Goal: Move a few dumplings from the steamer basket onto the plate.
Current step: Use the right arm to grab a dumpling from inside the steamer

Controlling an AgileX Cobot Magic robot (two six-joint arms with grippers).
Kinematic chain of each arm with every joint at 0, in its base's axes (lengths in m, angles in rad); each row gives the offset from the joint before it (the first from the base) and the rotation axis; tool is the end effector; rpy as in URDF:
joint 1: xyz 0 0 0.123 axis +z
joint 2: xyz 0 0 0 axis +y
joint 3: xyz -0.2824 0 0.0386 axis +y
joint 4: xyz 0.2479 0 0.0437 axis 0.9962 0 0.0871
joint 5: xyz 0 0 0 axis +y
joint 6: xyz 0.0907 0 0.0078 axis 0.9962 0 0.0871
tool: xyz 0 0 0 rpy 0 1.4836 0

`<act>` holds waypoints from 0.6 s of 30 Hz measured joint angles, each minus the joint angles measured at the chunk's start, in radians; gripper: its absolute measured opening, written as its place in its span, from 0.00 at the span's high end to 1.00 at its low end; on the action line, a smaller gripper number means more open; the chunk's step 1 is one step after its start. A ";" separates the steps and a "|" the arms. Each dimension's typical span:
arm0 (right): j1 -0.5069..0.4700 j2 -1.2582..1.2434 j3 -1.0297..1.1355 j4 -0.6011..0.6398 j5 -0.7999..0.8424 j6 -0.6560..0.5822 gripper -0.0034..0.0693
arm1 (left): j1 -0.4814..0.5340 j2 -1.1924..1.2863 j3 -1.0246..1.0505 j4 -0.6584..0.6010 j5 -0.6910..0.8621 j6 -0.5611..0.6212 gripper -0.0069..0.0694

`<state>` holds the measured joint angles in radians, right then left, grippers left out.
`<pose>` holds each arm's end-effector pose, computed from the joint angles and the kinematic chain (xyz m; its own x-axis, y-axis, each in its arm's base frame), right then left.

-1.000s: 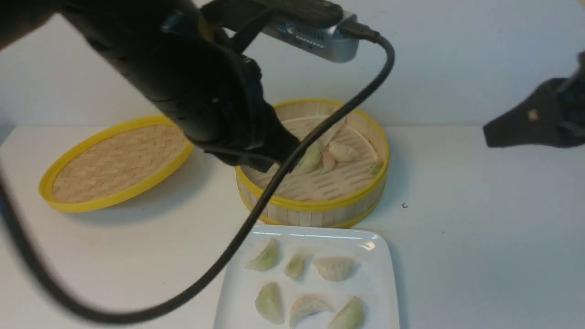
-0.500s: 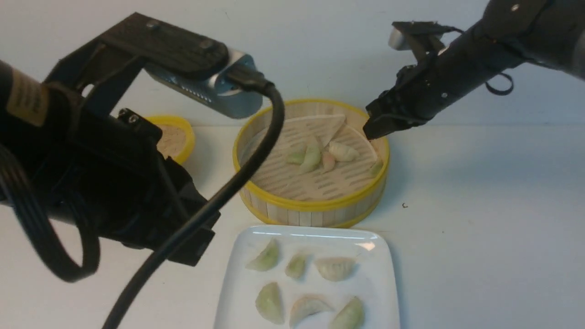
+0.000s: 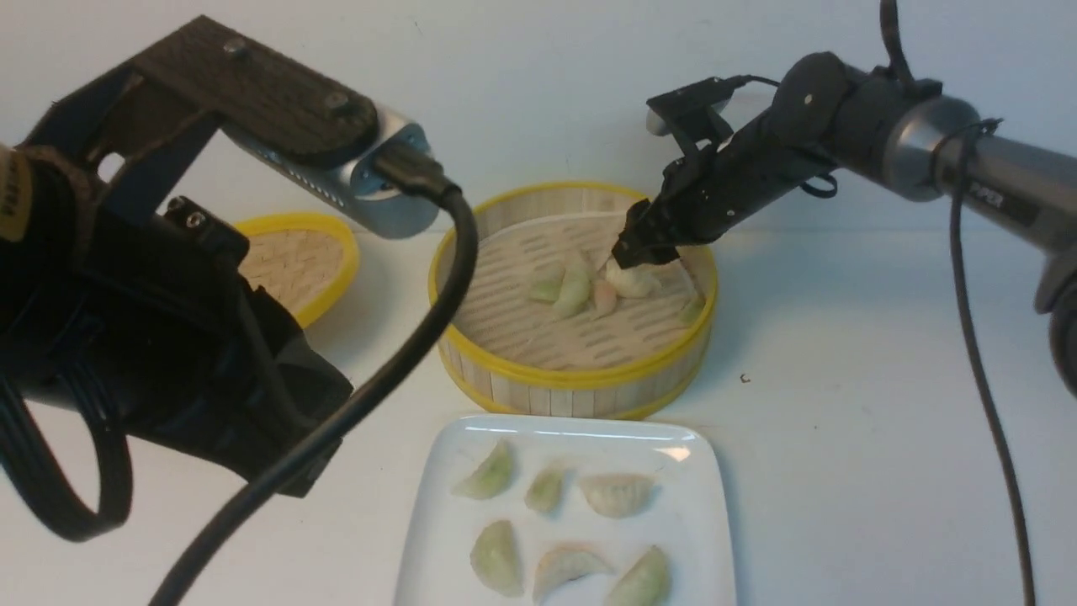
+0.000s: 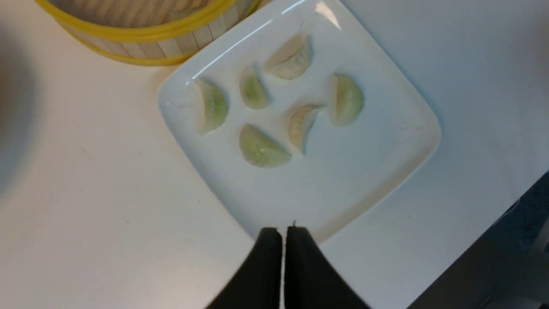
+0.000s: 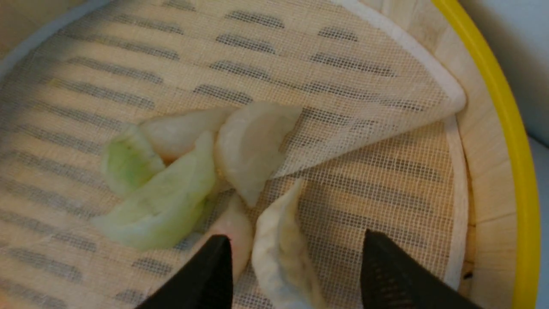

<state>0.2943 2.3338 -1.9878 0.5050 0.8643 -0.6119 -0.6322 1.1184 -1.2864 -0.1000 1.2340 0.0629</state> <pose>0.4808 0.1808 0.1837 -0.6867 -0.4648 -0.5589 -0.6473 0.7409 0.1792 0.1554 -0.1245 0.4032 -0.6497 0.5126 -0.5614 0.6504 0.7571 -0.0614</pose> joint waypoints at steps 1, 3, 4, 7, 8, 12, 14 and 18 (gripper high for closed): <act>0.001 0.009 0.000 -0.008 -0.015 -0.003 0.43 | 0.000 0.000 0.000 0.005 0.000 0.000 0.92; 0.001 0.021 0.000 -0.014 -0.031 -0.005 0.43 | 0.000 0.000 0.000 0.010 0.002 0.000 0.92; 0.003 0.029 0.000 -0.017 -0.036 -0.007 0.43 | 0.000 0.000 0.000 0.011 0.003 0.000 0.92; 0.010 0.041 0.000 -0.019 -0.041 -0.016 0.43 | 0.000 0.000 0.000 0.017 0.003 0.000 0.92; 0.014 0.043 0.000 -0.024 -0.041 -0.019 0.43 | 0.000 0.000 0.000 0.021 0.003 0.000 0.92; 0.035 0.050 -0.004 -0.057 -0.033 -0.026 0.50 | 0.000 0.000 0.001 0.029 0.018 0.000 0.92; 0.048 0.050 -0.009 -0.095 -0.026 -0.026 0.59 | 0.000 0.000 0.001 0.030 0.018 0.000 0.92; 0.064 0.050 -0.022 -0.153 -0.006 0.004 0.75 | 0.000 0.000 0.002 0.035 0.018 0.000 0.92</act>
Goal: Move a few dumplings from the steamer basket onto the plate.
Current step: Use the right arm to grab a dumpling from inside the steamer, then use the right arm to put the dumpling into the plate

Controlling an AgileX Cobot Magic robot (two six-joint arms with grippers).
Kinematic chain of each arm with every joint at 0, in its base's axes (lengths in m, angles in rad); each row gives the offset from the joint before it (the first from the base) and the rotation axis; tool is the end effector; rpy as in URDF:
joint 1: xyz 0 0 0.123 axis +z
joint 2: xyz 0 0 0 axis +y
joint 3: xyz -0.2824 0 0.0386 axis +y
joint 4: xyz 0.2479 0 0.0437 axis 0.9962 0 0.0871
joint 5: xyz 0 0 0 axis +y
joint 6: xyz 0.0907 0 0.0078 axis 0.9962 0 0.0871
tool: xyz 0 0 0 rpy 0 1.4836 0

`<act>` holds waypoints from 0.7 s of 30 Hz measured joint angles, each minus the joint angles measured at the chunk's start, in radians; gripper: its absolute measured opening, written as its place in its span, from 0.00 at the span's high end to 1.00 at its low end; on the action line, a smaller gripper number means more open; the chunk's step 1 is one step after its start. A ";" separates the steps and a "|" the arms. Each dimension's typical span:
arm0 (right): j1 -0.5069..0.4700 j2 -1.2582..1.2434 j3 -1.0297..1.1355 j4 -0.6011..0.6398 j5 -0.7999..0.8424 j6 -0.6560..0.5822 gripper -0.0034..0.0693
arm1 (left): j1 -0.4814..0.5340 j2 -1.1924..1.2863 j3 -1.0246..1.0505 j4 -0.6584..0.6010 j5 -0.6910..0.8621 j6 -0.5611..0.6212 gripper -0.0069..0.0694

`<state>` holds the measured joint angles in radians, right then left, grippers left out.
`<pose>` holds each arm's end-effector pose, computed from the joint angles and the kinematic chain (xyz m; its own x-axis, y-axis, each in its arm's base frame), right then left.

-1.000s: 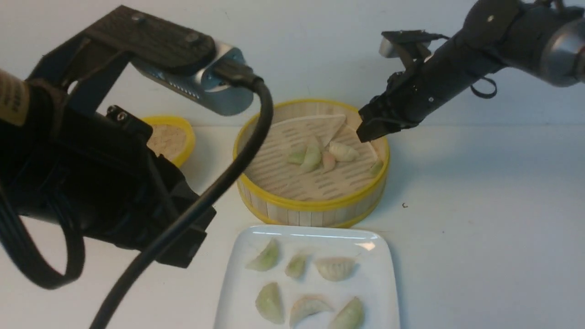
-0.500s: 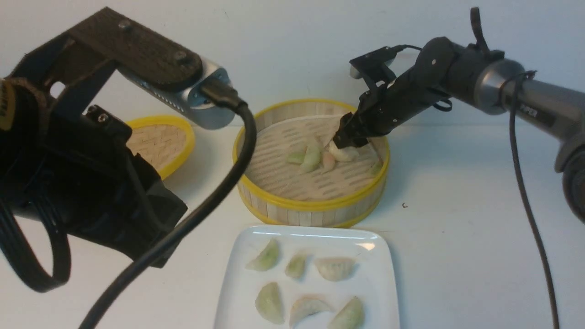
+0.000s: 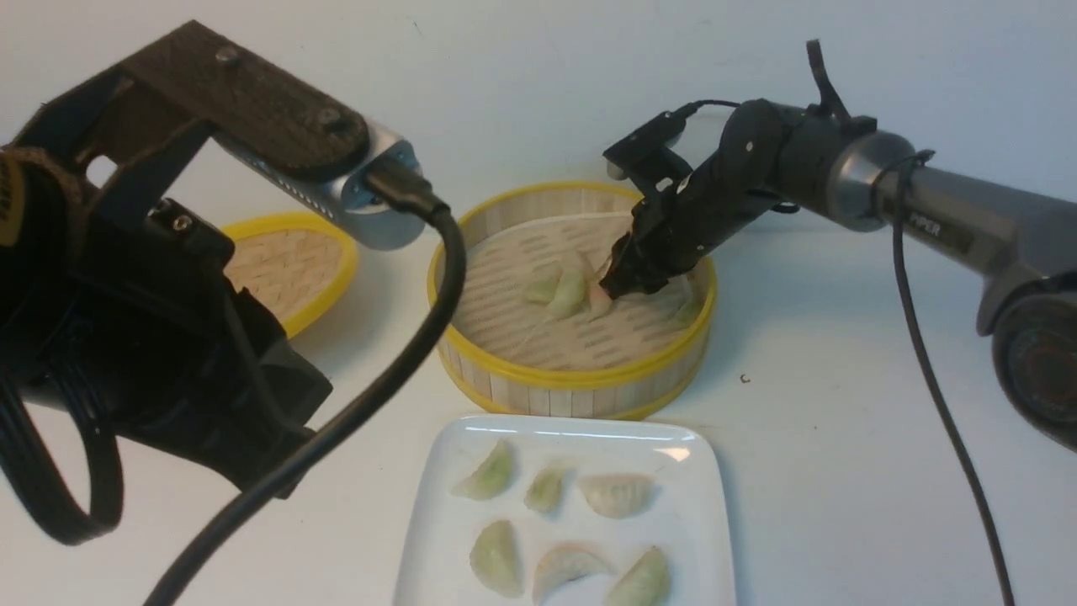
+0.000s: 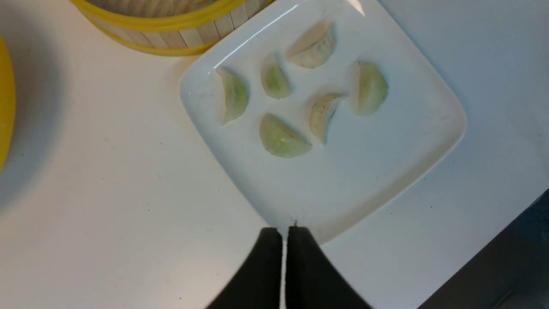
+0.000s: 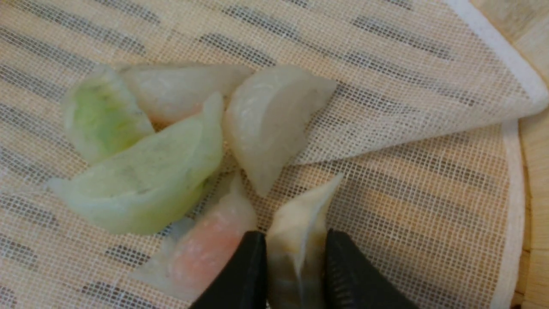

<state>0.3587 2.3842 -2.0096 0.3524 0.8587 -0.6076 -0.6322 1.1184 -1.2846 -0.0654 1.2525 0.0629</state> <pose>0.4757 0.2038 0.1600 -0.6209 -0.6073 -0.4956 -0.7215 0.6899 0.0585 0.1561 -0.1213 0.4015 -0.6514 0.5296 -0.5433 0.6451 0.7635 -0.0292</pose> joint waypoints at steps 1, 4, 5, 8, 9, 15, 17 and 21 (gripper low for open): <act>0.000 0.000 -0.009 -0.008 0.014 0.017 0.74 | 0.000 0.000 0.000 0.003 0.000 0.001 0.92; 0.000 -0.001 -0.045 -0.047 0.108 0.076 0.74 | 0.000 0.000 0.000 0.024 0.000 0.012 0.92; 0.000 -0.006 -0.059 -0.066 0.155 0.093 0.74 | 0.000 0.000 0.000 0.030 0.000 0.012 0.92; 0.001 -0.045 -0.090 -0.099 0.299 0.128 0.74 | 0.000 0.000 0.000 0.044 0.000 0.012 0.92; 0.001 -0.068 -0.095 -0.104 0.328 0.133 0.74 | 0.000 0.000 0.000 0.045 0.000 0.012 0.92; 0.001 -0.213 -0.101 -0.135 0.377 0.175 0.74 | 0.000 0.000 0.000 0.048 -0.007 0.021 0.92; 0.002 -0.285 -0.055 -0.137 0.378 0.200 0.74 | 0.000 0.000 0.000 0.048 -0.013 0.024 0.92; 0.016 -0.449 0.098 -0.138 0.379 0.222 0.74 | 0.000 0.000 0.000 0.046 -0.010 0.015 0.92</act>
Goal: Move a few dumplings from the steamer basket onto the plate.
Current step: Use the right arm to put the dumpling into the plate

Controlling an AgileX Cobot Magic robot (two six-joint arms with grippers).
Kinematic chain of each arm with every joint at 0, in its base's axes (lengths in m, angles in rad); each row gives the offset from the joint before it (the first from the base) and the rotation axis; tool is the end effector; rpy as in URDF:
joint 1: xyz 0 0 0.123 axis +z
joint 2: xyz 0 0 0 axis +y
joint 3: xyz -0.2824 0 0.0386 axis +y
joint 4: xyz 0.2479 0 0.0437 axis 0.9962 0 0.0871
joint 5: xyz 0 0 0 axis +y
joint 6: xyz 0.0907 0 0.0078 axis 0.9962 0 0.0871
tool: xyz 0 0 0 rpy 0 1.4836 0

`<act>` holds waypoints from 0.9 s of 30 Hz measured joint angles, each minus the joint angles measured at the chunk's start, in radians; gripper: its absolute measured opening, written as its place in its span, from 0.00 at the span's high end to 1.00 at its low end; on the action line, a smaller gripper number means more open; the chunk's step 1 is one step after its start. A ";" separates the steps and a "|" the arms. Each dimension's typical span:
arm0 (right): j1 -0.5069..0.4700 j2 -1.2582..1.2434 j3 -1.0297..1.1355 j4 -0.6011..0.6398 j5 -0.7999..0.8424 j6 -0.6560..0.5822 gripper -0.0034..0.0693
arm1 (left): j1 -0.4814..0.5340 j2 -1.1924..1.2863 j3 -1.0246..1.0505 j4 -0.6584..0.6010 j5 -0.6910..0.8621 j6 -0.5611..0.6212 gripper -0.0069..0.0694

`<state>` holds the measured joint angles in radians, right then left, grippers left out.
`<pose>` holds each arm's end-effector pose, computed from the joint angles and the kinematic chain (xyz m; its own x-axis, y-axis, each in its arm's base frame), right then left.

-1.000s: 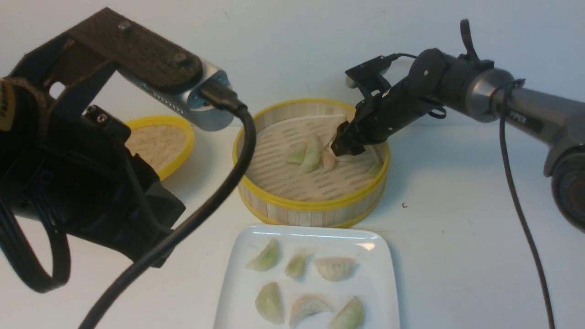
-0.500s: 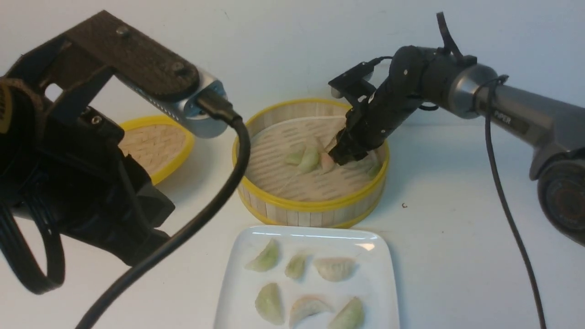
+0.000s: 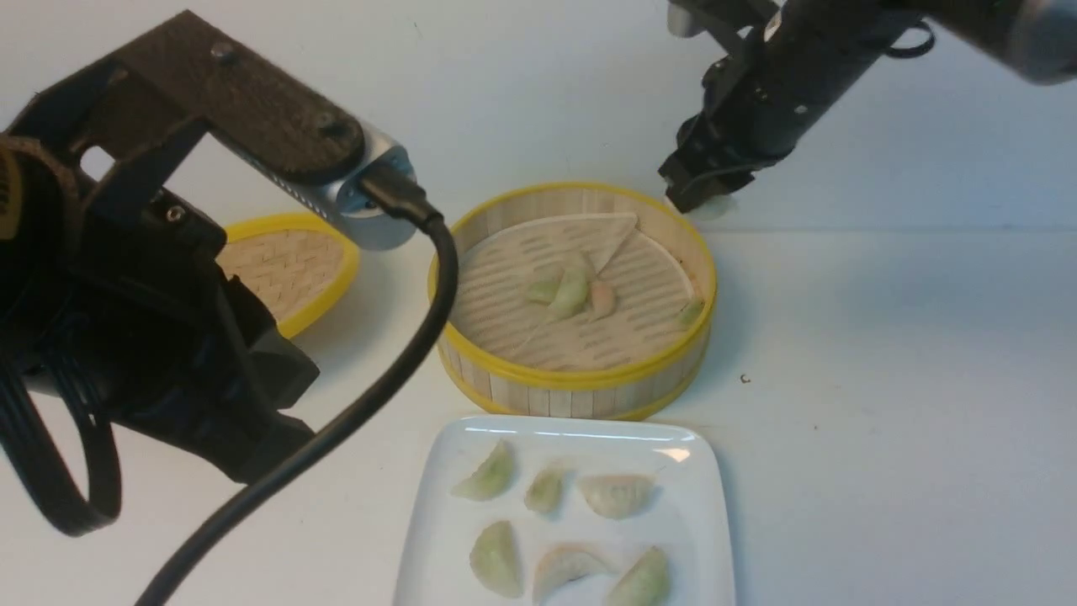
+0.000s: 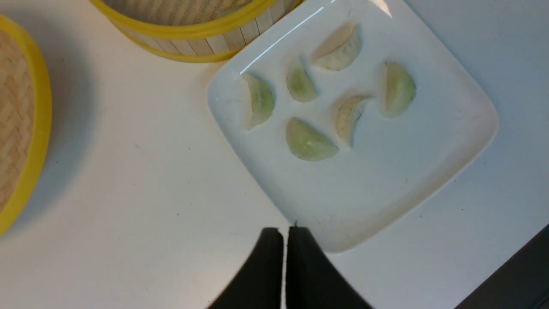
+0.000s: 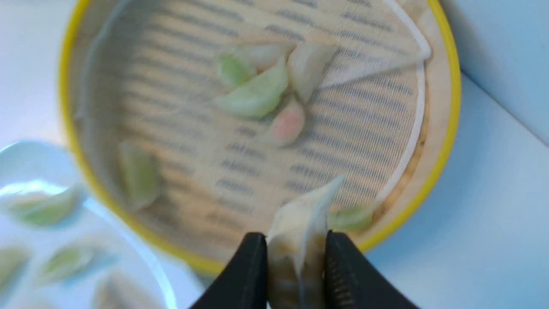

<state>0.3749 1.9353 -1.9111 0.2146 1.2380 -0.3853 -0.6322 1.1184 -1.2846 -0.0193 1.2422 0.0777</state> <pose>0.3846 0.1710 0.3287 -0.6805 -0.5931 -0.4302 -0.6755 0.7353 0.0549 0.1591 -0.1186 0.4019 -0.6294 0.5495 -0.5494 0.6455 0.7634 0.0240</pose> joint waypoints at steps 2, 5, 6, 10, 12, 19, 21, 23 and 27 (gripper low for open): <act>0.028 -0.143 0.131 0.004 0.000 0.017 0.74 | 0.000 0.000 0.000 -0.001 0.006 -0.006 0.92; 0.101 -0.337 0.348 0.030 0.000 0.043 0.74 | 0.000 0.000 0.000 -0.011 0.007 -0.007 0.92; 0.145 -0.400 0.452 0.049 -0.010 0.057 0.74 | 0.000 0.000 0.000 -0.018 0.006 -0.007 0.92; 0.300 -0.564 0.763 0.089 -0.139 0.096 0.74 | 0.000 0.000 0.000 -0.049 0.005 -0.007 0.92; 0.374 -0.600 0.907 0.095 -0.237 0.110 0.74 | 0.000 0.000 0.000 -0.054 0.005 -0.007 0.92; 0.432 -0.505 1.103 0.100 -0.521 0.173 0.74 | 0.000 0.000 0.000 -0.085 -0.003 -0.007 0.92; 0.433 -0.448 1.103 0.100 -0.563 0.173 0.74 | 0.000 0.000 0.000 -0.089 -0.006 -0.007 0.92; 0.433 -0.378 1.103 0.101 -0.616 0.176 0.74 | 0.000 0.000 0.000 -0.091 -0.009 -0.007 0.92; 0.433 -0.263 1.091 0.101 -0.687 0.197 0.74 | 0.000 0.000 0.000 -0.093 -0.010 -0.007 0.92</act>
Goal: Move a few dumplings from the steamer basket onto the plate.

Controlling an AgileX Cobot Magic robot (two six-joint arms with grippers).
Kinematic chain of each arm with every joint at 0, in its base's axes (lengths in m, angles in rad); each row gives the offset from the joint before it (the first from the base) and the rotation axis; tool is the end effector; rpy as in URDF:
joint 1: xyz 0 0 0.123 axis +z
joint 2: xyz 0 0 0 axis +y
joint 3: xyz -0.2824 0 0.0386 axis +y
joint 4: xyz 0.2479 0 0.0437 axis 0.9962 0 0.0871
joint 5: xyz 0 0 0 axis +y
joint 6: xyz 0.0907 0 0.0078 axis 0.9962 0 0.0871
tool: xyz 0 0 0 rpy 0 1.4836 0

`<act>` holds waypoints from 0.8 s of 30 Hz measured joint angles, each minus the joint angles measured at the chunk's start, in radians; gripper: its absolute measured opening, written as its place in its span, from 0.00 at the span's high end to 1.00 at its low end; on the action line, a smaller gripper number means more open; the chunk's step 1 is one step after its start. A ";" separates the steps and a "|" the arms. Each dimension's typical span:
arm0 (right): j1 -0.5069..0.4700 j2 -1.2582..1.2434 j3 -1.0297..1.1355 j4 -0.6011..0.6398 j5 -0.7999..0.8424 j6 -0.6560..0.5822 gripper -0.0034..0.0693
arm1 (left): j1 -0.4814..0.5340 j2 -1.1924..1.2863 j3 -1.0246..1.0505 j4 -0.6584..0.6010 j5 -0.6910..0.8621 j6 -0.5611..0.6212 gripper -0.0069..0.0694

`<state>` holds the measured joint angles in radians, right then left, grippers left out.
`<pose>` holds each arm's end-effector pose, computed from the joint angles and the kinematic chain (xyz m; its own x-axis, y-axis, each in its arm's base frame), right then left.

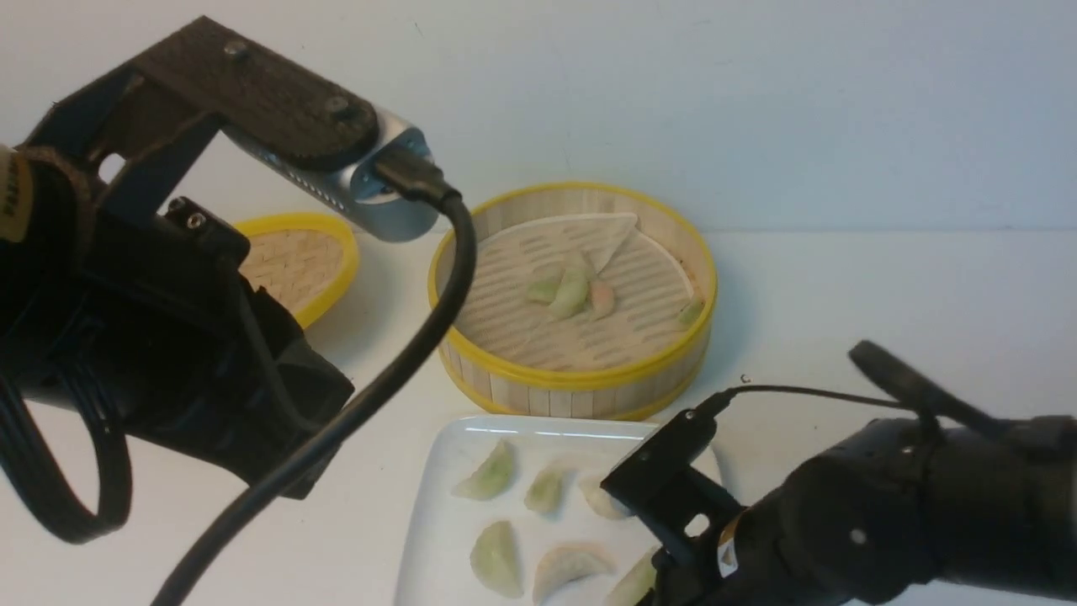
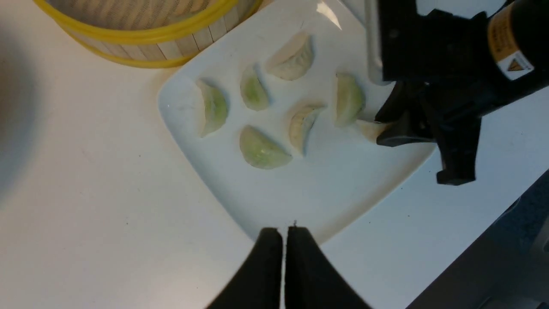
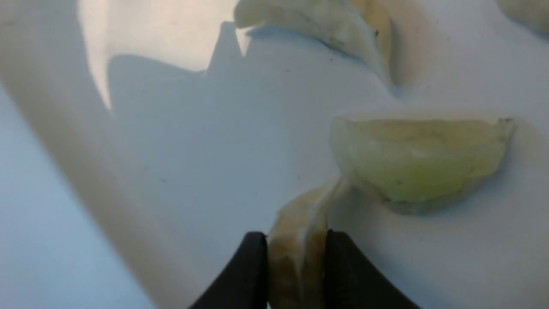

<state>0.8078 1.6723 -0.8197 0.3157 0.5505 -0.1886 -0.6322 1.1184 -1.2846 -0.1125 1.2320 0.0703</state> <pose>0.1880 0.2180 0.1557 -0.7240 -0.6390 -0.2598 -0.6863 0.7051 0.1783 0.1549 -0.1254 0.4029 -0.6473 0.5145 -0.5624 0.6570 0.7507 -0.0693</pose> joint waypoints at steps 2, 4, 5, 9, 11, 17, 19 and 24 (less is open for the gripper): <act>0.001 0.024 -0.013 0.006 -0.006 0.009 0.73 | 0.000 0.000 0.000 0.000 0.000 0.000 0.92; 0.001 0.027 -0.026 0.020 -0.007 0.019 0.69 | 0.000 0.000 0.000 0.000 0.000 0.002 0.92; 0.001 0.029 -0.033 0.026 -0.005 0.022 0.65 | 0.000 0.000 0.000 0.000 0.000 0.004 0.92; 0.001 0.029 -0.074 0.019 0.074 0.037 0.44 | 0.000 0.000 0.000 0.000 -0.001 0.011 0.92; 0.001 0.023 -0.102 0.007 0.148 0.064 0.33 | 0.000 0.000 0.000 0.000 -0.001 0.011 0.92; 0.001 -0.096 -0.188 -0.070 0.291 0.225 0.39 | 0.000 -0.001 0.000 0.000 -0.007 0.020 0.92; 0.001 -0.212 -0.199 -0.126 0.343 0.293 0.59 | 0.000 -0.009 0.000 0.000 -0.014 0.029 0.92; 0.001 -0.539 -0.199 -0.223 0.458 0.441 0.92 | 0.000 -0.044 0.000 -0.001 -0.080 0.038 0.92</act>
<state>0.8089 1.1335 -1.0188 0.0923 1.0089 0.2528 -0.6322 1.0740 -1.2846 -0.1132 1.1518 0.1081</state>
